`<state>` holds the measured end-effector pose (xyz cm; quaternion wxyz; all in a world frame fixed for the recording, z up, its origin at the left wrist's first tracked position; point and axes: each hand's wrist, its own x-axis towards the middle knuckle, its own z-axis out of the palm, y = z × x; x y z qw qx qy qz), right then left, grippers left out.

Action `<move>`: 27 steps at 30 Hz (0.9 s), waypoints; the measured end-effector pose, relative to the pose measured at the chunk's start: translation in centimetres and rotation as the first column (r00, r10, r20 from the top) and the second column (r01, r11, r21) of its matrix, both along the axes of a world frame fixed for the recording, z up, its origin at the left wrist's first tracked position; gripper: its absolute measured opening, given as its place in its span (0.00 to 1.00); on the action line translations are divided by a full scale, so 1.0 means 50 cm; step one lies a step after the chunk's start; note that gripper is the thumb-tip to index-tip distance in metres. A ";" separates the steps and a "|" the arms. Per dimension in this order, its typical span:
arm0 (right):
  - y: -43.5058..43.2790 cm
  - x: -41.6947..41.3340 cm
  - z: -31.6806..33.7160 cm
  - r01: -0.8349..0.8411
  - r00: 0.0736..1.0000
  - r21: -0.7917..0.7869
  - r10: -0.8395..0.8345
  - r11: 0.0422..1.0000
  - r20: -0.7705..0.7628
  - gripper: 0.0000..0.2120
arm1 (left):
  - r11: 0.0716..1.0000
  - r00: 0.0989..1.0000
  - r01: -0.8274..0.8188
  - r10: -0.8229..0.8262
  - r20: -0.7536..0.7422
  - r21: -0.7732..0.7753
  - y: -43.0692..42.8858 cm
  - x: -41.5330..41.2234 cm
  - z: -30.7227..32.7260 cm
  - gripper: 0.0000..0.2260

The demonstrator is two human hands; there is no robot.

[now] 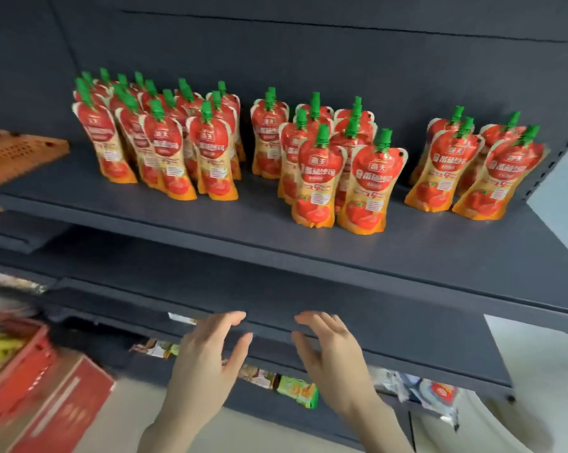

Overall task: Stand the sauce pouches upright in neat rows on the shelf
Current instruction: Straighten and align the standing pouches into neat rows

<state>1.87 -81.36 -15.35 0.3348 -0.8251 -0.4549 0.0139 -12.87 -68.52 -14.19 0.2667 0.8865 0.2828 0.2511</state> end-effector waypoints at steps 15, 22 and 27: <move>0.592 -0.180 0.105 -0.110 0.994 0.149 0.108 0.983 0.020 0.15 | 0.997 0.983 -0.071 0.070 0.170 -0.001 0.589 -0.190 0.079 0.11; 0.835 -0.126 0.164 -0.062 0.998 0.262 0.050 0.963 0.049 0.12 | 0.999 0.949 -0.001 0.015 0.316 -0.046 0.839 -0.103 0.131 0.13; 0.945 -0.113 0.161 0.022 1.000 0.325 -0.021 0.945 -0.007 0.15 | 0.953 0.933 0.112 -0.003 0.360 -0.283 0.965 -0.030 0.138 0.17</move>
